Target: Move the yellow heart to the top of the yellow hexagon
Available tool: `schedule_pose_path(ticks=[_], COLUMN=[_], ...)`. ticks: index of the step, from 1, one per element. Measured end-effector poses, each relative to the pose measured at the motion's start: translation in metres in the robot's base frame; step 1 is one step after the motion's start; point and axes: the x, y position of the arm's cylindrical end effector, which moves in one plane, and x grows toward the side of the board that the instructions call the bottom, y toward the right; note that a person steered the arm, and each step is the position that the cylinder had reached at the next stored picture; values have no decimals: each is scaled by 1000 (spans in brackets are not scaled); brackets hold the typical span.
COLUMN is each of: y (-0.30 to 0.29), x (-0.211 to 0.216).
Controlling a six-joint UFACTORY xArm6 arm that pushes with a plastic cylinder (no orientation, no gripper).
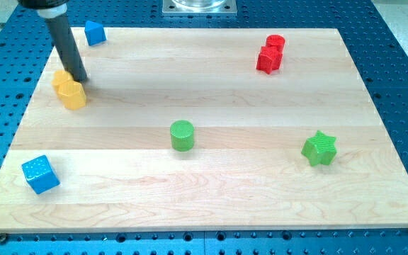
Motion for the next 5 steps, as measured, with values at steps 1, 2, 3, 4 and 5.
schedule_pose_path(ticks=[1,2,3,4,5], y=[-4,-55,-72,-45,-7], x=[-10,-17,27,26,26])
